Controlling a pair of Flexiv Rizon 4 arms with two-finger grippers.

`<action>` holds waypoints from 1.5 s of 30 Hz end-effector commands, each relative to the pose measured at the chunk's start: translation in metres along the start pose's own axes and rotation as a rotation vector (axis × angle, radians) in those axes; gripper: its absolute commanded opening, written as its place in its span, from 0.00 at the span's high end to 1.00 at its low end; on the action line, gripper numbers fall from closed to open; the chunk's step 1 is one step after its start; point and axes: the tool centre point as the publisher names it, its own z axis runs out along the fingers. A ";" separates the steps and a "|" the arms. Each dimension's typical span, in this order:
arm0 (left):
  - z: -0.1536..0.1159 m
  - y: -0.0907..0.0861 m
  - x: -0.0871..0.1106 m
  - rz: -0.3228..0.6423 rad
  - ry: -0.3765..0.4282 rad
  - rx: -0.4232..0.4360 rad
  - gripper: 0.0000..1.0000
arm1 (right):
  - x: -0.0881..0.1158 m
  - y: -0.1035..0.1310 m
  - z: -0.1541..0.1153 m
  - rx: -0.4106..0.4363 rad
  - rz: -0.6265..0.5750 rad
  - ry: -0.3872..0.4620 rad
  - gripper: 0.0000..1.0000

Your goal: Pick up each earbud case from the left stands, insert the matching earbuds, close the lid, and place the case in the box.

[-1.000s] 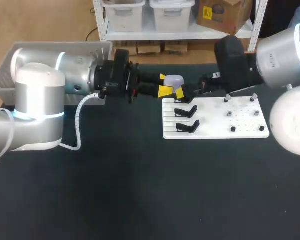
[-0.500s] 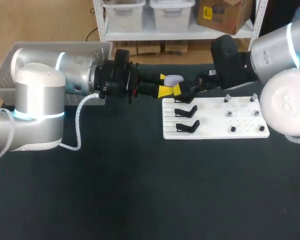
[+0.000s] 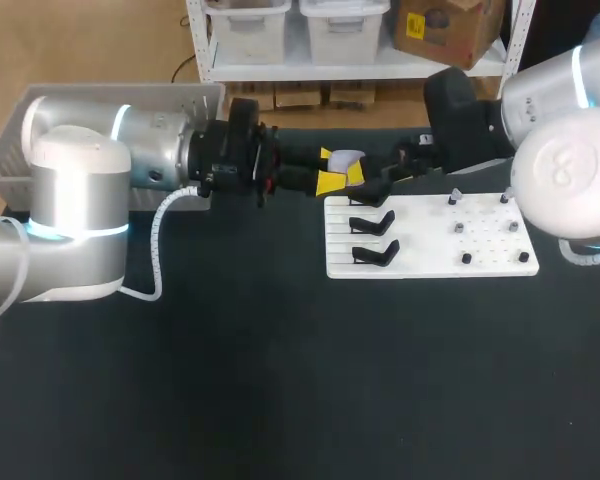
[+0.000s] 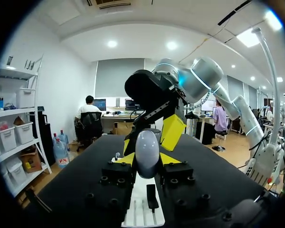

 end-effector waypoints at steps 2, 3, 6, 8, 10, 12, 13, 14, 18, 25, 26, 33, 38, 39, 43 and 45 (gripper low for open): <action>0.000 0.001 0.001 0.000 -0.001 0.002 1.00 | -0.002 -0.004 0.001 -0.004 0.005 -0.001 0.00; 0.000 0.001 0.001 0.000 -0.001 0.002 1.00 | -0.003 -0.004 0.001 -0.004 0.006 -0.003 0.00; 0.000 0.001 0.001 0.000 -0.001 0.002 1.00 | -0.004 -0.004 0.000 0.000 0.005 -0.007 0.00; 0.000 0.001 0.001 0.000 -0.001 0.002 1.00 | -0.006 -0.004 -0.002 0.003 0.005 -0.010 0.00; 0.000 0.001 0.001 0.000 -0.001 0.002 1.00 | -0.007 -0.004 -0.004 0.006 0.005 -0.023 0.00; 0.000 0.001 0.001 0.000 -0.001 0.002 1.00 | -0.009 -0.002 -0.007 0.007 0.001 -0.038 0.00; 0.000 0.001 0.001 0.000 -0.001 0.002 1.00 | -0.011 -0.001 -0.009 0.009 -0.002 -0.047 0.00; 0.000 0.001 0.001 0.000 -0.001 0.002 1.00 | -0.012 0.000 -0.012 0.014 -0.008 -0.055 0.00; 0.000 0.001 0.001 0.000 -0.001 0.002 1.00 | -0.016 0.006 -0.023 0.071 -0.059 -0.082 0.00; 0.000 0.001 0.001 0.000 -0.001 0.002 1.00 | -0.018 0.010 -0.049 0.368 -0.185 0.013 0.00; 0.000 0.001 0.001 0.000 -0.001 0.002 1.00 | -0.016 0.007 -0.052 0.409 -0.191 0.042 0.00; 0.000 0.001 0.001 0.000 -0.001 0.002 1.00 | 0.004 -0.027 -0.068 0.623 -0.133 0.261 0.00; 0.000 0.001 0.001 0.000 -0.001 0.002 1.00 | 0.019 -0.055 -0.074 0.718 -0.092 0.366 0.00; 0.000 0.001 0.001 0.000 -0.001 0.002 1.00 | 0.022 -0.061 -0.075 0.733 -0.085 0.389 0.00; 0.000 0.001 0.001 0.000 -0.001 0.002 1.00 | 0.033 -0.086 -0.078 0.776 -0.069 0.482 0.00; 0.000 0.001 0.001 0.000 -0.001 0.002 1.00 | 0.037 -0.097 -0.080 0.788 -0.066 0.521 0.00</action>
